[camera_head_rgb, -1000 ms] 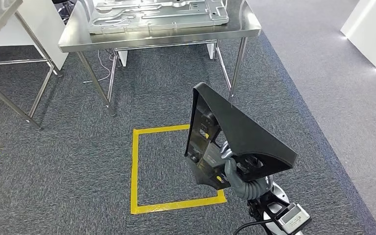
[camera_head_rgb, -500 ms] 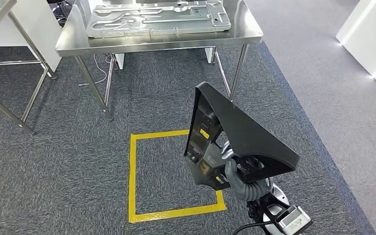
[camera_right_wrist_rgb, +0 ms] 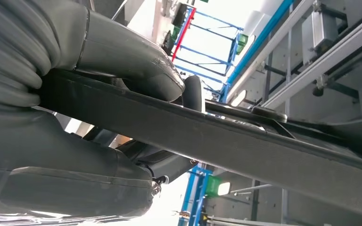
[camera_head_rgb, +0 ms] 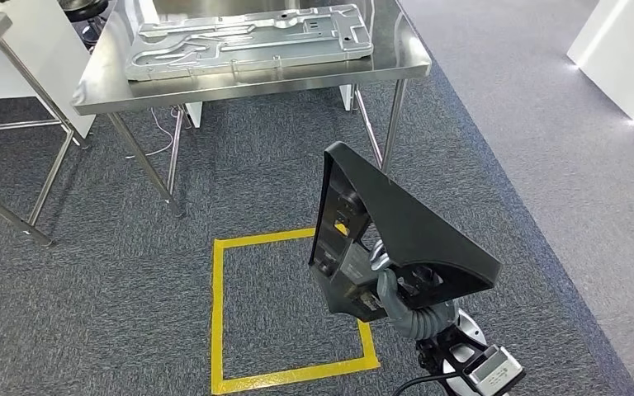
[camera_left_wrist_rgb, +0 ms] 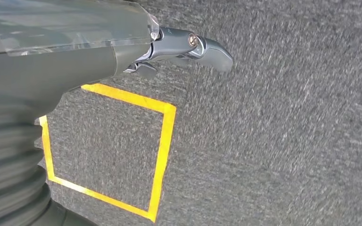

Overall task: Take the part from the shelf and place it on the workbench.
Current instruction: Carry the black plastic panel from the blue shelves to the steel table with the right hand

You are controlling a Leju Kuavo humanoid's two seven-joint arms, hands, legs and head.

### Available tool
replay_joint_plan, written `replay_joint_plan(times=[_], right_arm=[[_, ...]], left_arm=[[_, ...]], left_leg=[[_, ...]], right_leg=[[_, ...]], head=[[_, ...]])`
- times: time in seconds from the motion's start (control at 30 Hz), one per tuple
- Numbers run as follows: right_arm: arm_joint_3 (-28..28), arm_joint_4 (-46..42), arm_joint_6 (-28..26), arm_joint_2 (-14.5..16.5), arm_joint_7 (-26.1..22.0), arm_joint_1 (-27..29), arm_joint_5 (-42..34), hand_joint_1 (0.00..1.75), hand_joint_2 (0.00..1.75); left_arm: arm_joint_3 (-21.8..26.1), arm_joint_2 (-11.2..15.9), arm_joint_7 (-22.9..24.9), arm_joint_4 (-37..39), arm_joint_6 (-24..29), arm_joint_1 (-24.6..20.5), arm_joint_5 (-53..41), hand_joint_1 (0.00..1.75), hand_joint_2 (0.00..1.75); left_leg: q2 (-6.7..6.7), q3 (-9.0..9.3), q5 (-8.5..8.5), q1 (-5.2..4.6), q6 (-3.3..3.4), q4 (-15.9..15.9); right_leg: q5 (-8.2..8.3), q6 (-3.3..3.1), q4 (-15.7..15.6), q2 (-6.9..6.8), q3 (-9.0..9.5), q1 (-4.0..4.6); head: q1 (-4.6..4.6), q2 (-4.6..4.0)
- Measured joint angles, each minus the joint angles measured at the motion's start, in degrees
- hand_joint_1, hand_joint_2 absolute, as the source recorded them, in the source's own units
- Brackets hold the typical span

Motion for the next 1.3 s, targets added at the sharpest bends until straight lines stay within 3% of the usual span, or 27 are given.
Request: replay_joint_plan(times=[0.07, 0.1, 0.2, 0.23, 0.3, 0.4, 0.43, 0.5, 0.57, 0.6, 0.63, 0.7, 0.77, 0.9, 0.97, 1.03, 1.1, 1.13, 1.2, 1.23, 1.3], right_arm=[[0.01, 0.13, 0.23, -0.01, -0.01, 0.16, 0.0, 1.75, 1.75], [0.01, 0.2, 0.33, -0.01, -0.01, 0.26, 0.0, 1.75, 1.75], [0.01, 0.3, 0.5, -0.01, -0.01, 0.44, 0.0, 1.75, 1.75], [0.0, 0.31, 0.53, -0.01, 0.0, 0.45, 0.0, 1.75, 1.75], [0.01, 0.34, 0.56, 0.0, 0.0, 0.6, 0.0, 1.75, 1.75], [-0.01, 0.34, 0.56, -0.01, -0.01, 0.68, 0.0, 1.75, 1.75], [-0.03, 0.33, 0.56, -0.01, -0.01, 0.59, 0.0, 1.75, 1.75], [-0.08, 0.35, 0.57, -0.01, -0.01, 0.59, 0.0, 1.75, 1.75], [-0.16, 0.49, 0.57, -0.01, 0.0, 0.83, 0.01, 1.75, 1.75], [-0.21, 0.6, 0.57, -0.02, 0.0, 0.93, 0.04, 1.75, 1.75], [-0.27, 0.69, 0.59, -0.02, -0.01, 0.97, 0.1, 1.75, 1.75], [-0.38, 0.85, 0.64, -0.03, -0.01, 1.0, 0.29, 1.75, 1.75], [-0.49, 0.99, 0.78, 0.01, 0.0, 1.03, 0.44, 1.75, 1.75], [-0.87, 0.98, 1.53, 0.26, -0.01, 1.33, 0.49, 1.75, 1.75], [-0.96, 0.93, 1.61, 0.46, -0.01, 1.32, 0.5, 1.75, 1.75], [-1.07, 0.94, 1.61, 0.55, -0.01, 1.43, 0.5, 1.75, 1.75], [-1.17, 0.98, 1.61, 0.57, -0.01, 1.58, 0.5, 1.75, 1.75], [-1.22, 1.01, 1.61, 0.59, -0.01, 1.62, 0.53, 1.75, 1.75], [-1.34, 1.04, 1.58, 0.68, -0.01, 1.71, 0.73, 1.75, 1.75], [-1.45, 1.04, 1.55, 0.73, -0.01, 1.84, 0.95, 1.75, 1.75], [-1.85, 0.92, 1.44, 0.8, -0.01, 2.37, 1.44, 1.75, 1.75]], left_arm=[[0.01, 0.0, 0.0, 0.0, -0.01, 0.3, 0.01, 0.0, 1.75], [0.02, 0.01, 0.0, 0.0, -0.03, 0.46, 0.02, 0.0, 1.75], [0.03, 0.11, 0.0, 0.0, -0.22, 0.63, 0.01, 0.0, 1.75], [0.03, 0.19, -0.01, 0.0, -0.29, 0.61, 0.0, 0.0, 1.75], [0.03, 0.36, -0.03, 0.0, -0.35, 0.67, 0.0, 0.0, 1.75], [0.05, 0.42, -0.07, 0.0, -0.41, 0.74, 0.0, 0.0, 1.75], [0.04, 0.4, -0.07, 0.0, -0.42, 0.64, 0.0, 0.0, 1.75], [0.04, 0.32, -0.07, 0.0, -0.43, 0.47, 0.0, 0.0, 1.75], [0.04, 0.26, -0.07, 0.0, -0.44, 0.54, 0.0, 0.0, 1.75], [0.05, 0.25, -0.08, 0.0, -0.44, 0.63, 0.0, 0.0, 1.75], [0.05, 0.25, -0.08, 0.0, -0.44, 0.71, 0.0, 0.0, 1.75], [0.05, 0.21, -0.09, 0.0, -0.44, 0.76, 0.0, 0.0, 1.75], [0.05, 0.17, -0.1, 0.0, -0.44, 0.69, 0.0, 0.0, 1.75], [0.05, 0.08, -0.17, 0.0, -0.48, 0.53, 0.01, 0.0, 1.75], [0.06, 0.0, -0.15, 0.0, -0.49, 0.29, 0.01, 0.0, 1.75], [0.07, -0.07, -0.14, 0.0, -0.49, 0.31, 0.0, 0.0, 1.75], [0.09, -0.13, -0.12, 0.01, -0.45, 0.61, 0.02, 0.0, 1.75], [0.11, -0.16, -0.1, 0.02, -0.44, 0.74, 0.02, 0.0, 1.75], [0.13, -0.2, -0.05, 0.02, -0.42, 0.89, -0.01, 0.0, 1.75], [0.13, -0.21, -0.02, 0.02, -0.39, 0.91, 0.0, 0.0, 1.75], [0.13, -0.23, 0.07, 0.01, -0.32, 0.95, 0.03, 0.0, 1.75]], left_leg=[[-0.01, -4.1, -1.45, -0.04, 0.16, 4.83], [-0.01, -4.8, -0.55, -0.1, 0.46, 4.37], [0.01, -2.78, 6.47, -0.77, 2.12, -5.12], [-0.02, -2.09, 7.25, -1.08, 2.56, -7.59], [-0.1, -1.49, 7.02, -1.46, 3.07, -9.32], [-0.21, 0.64, 8.11, -1.11, 3.71, -11.06], [-0.2, 1.36, 8.14, -0.95, 3.86, -11.39], [-0.14, 2.02, 7.83, -0.9, 4.04, -11.65], [-0.16, 2.42, 7.23, -0.83, 4.0, -11.63], [-0.19, 2.78, 6.84, -0.75, 3.88, -11.62], [-0.23, 3.31, 6.41, -0.63, 3.69, -11.61], [-0.3, 4.61, 5.38, -0.41, 3.13, -11.55], [-0.33, 5.4, 4.43, -0.41, 2.36, -11.57], [-0.26, 5.74, 4.23, -0.37, 1.01, -9.27], [-0.29, 2.94, 3.28, -0.18, 0.61, -4.26], [-0.3, -1.89, 0.87, -0.1, 0.22, 2.29], [-0.29, -5.2, -0.28, -0.09, 0.07, 4.53], [-0.29, -5.58, 0.71, -0.09, 0.18, 3.08], [-0.24, -4.49, 5.82, -0.17, 0.87, -3.4], [-0.21, -3.87, 7.59, -0.36, 1.26, -6.2], [-0.19, -3.0, 9.06, -0.75, 2.04, -9.13]], right_leg=[[-0.71, -0.24, 0.0, 0.23, 0.7, 0.34], [-1.12, -0.28, 0.0, 0.36, 1.23, 0.53], [-2.43, -0.22, -0.09, 0.51, 3.12, 1.06], [-2.76, -0.02, -0.19, 0.57, 3.5, 1.1], [-2.86, 0.64, -0.19, 0.67, 4.13, 1.04], [-3.14, 1.72, 1.47, 0.58, 4.53, 0.98], [-4.0, 2.03, 3.21, 0.52, 3.75, 0.93], [-6.67, 2.6, 9.02, 0.42, 0.03, 0.64], [-8.49, 3.08, 13.95, 0.38, -4.23, 0.27], [-7.93, 3.31, 14.06, 0.33, -5.26, 0.08], [-6.09, 3.54, 12.11, 0.25, -5.22, -0.13], [-0.92, 3.77, 5.05, 0.03, -3.26, -0.42], [0.83, 3.12, 0.76, -0.16, -1.89, -0.33], [0.52, 1.21, -0.13, 0.09, -0.25, -0.28], [-0.04, 0.61, -0.42, 0.09, 0.88, -0.36], [-0.73, 0.31, -0.48, 0.17, 1.57, -0.33], [-1.58, 0.3, -0.48, 0.4, 2.43, -0.3], [-2.06, 0.36, -0.48, 0.51, 3.01, -0.29], [-3.08, 0.61, -0.53, 0.59, 4.28, -0.26], [-3.55, 0.85, -0.55, 0.61, 4.83, -0.2], [-4.21, 1.64, -0.75, 0.64, 5.72, -0.11]], head=[[0.0, 0.0], [0.0, 0.0], [0.01, 0.0], [0.02, 0.0], [0.02, 0.0], [0.03, 0.0], [0.03, 0.0], [0.03, 0.0], [0.02, 0.0], [0.02, 0.0], [0.02, 0.0], [0.03, 0.0], [0.04, 0.0], [0.02, 0.0], [0.01, 0.0], [0.01, 0.0], [0.0, 0.0], [0.0, 0.0], [0.01, 0.0], [0.01, 0.0], [0.01, 0.0]])
